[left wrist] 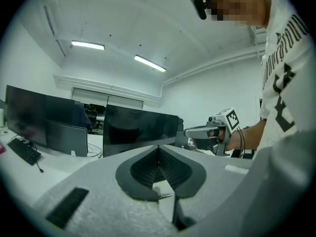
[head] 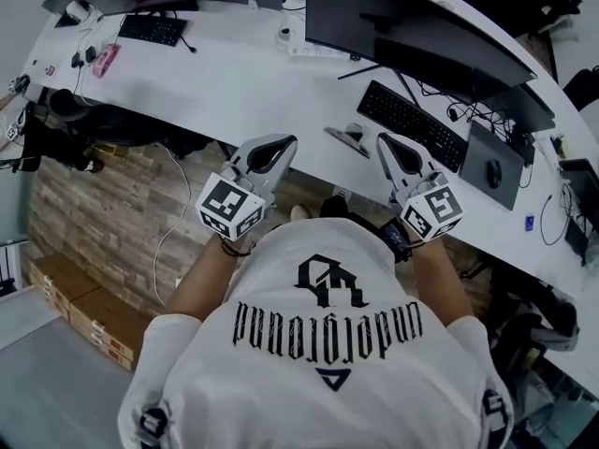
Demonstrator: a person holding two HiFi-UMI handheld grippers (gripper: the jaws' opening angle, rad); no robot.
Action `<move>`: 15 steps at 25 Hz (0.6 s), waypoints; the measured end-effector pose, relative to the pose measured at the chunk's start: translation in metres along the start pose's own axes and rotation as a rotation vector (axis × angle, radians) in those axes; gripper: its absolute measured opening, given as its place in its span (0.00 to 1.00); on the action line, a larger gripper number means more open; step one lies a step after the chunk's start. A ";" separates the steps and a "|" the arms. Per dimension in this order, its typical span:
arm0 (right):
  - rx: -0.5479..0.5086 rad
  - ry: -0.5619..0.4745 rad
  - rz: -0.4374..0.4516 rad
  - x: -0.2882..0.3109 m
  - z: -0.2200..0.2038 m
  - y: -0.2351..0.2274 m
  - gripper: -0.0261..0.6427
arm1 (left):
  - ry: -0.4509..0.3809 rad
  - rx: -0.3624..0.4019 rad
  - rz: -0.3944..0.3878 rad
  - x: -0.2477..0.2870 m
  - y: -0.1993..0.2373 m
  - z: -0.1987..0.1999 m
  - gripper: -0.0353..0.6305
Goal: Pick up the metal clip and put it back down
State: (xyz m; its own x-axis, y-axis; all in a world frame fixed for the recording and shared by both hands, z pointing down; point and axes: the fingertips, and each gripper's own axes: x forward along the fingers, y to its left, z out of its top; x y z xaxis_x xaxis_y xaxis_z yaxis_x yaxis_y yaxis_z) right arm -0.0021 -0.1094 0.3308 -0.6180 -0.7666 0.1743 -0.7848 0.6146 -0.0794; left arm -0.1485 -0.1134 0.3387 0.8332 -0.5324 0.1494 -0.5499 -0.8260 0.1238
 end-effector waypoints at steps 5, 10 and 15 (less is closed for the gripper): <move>0.011 -0.016 0.018 -0.003 0.015 0.010 0.06 | 0.002 0.007 -0.033 -0.003 -0.007 0.003 0.07; -0.028 -0.008 0.031 -0.013 0.019 0.016 0.06 | -0.015 0.012 -0.034 -0.005 -0.017 0.009 0.07; -0.115 -0.035 0.001 -0.032 0.040 -0.010 0.06 | -0.063 0.025 -0.002 -0.006 -0.029 0.024 0.07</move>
State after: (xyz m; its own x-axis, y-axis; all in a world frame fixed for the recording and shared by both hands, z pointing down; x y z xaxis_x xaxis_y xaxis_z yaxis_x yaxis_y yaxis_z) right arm 0.0236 -0.0989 0.2868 -0.6212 -0.7711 0.1395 -0.7753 0.6307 0.0336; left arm -0.1356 -0.0906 0.3107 0.8365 -0.5410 0.0869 -0.5476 -0.8308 0.0997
